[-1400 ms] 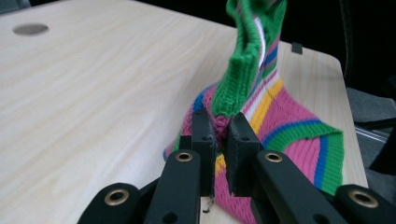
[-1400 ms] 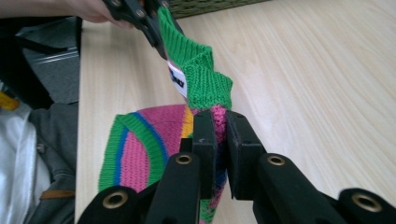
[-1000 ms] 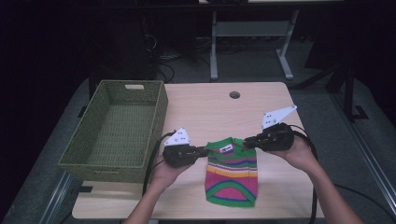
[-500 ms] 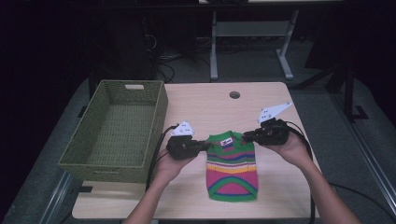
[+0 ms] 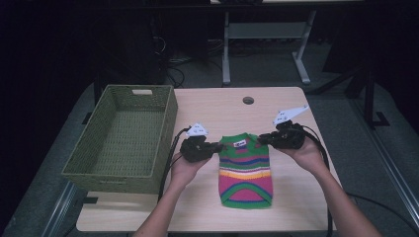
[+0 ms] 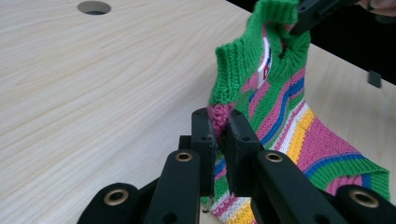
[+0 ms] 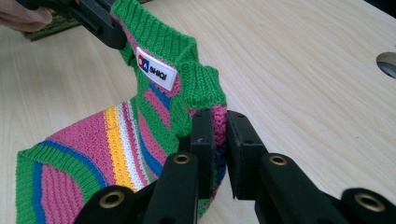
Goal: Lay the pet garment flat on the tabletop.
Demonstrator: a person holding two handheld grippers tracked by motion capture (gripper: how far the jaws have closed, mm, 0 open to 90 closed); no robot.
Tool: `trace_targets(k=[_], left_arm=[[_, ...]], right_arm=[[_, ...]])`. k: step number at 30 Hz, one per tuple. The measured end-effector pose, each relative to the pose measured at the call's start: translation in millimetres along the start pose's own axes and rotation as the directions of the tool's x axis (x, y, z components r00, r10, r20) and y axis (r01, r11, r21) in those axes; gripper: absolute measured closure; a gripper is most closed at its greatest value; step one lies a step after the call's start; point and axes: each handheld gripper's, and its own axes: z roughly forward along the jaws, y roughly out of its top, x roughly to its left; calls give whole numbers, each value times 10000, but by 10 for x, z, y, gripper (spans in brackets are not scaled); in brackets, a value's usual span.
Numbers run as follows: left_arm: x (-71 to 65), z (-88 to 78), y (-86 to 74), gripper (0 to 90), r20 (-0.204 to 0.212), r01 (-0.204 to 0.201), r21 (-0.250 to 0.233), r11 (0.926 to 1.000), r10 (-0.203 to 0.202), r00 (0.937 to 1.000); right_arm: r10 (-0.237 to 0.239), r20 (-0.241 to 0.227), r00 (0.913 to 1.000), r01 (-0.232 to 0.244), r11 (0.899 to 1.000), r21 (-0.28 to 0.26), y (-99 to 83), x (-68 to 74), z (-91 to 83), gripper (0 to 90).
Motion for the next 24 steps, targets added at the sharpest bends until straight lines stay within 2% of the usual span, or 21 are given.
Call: trace_targets(k=[1, 5, 10, 11, 12, 14, 15, 16, 17, 18, 20, 22, 24], left_arm=[[12, 11, 7, 829, -95, -19, 72, 10000, 19, 10000], [32, 59, 58, 828, -378, -75, 165, 9998, 81, 9993], [69, 109, 89, 818, -484, -109, 69, 9999, 112, 9988], [92, 133, 96, 818, -492, -104, 198, 9998, 113, 9987], [105, 149, 101, 802, -560, -146, 269, 9995, 161, 9983], [150, 179, 119, 726, -1001, -162, 298, 9994, 191, 9948], [200, 198, 129, 641, -1064, 95, 180, 9998, -75, 9943], [200, 198, 129, 605, -1064, 95, 180, 9998, -75, 9943], [228, 208, 121, 543, -1308, 261, 113, 9996, -244, 9911], [228, 208, 121, 518, -1308, 261, 113, 9996, -244, 9911], [225, 211, 83, 507, -1209, 329, 176, 9993, -305, 9922], [204, 205, 55, 484, -1219, 260, 221, 9994, -231, 9923], [179, 200, 7, 465, -1039, 221, 341, 9992, -184, 9944]], right_arm=[[57, 178, 9998, -56, 10000, -28, -1, -20, 13, 818], [262, 367, 9990, -265, 9996, 68, -2, -51, 42, 823], [465, 378, 9982, -470, 9988, 122, -29, -119, 89, 823], [465, 415, 9981, -471, 9988, 140, -32, -135, 100, 823], [554, 501, 9972, -559, 9984, 82, -36, -155, 115, 823], [727, 545, 9959, -728, 9973, 9, -47, -192, 144, 825], [973, 768, 9923, -980, 9952, 55, -65, -231, 191, 774], [973, 768, 9923, -980, 9952, 55, -65, -231, 191, 774], [1340, 944, 9865, -1345, 9909, -10, -89, -282, 229, 672], [1340, 944, 9865, -1345, 9909, -10, -89, -282, 229, 672], [1654, 822, 9828, -1648, 9862, -144, -125, -323, 250, 571], [1746, 992, 9796, -1757, 9844, 17, -156, -352, 264, 542], [1995, 785, 9768, -2016, 9793, 202, -205, -377, 255, 487]])
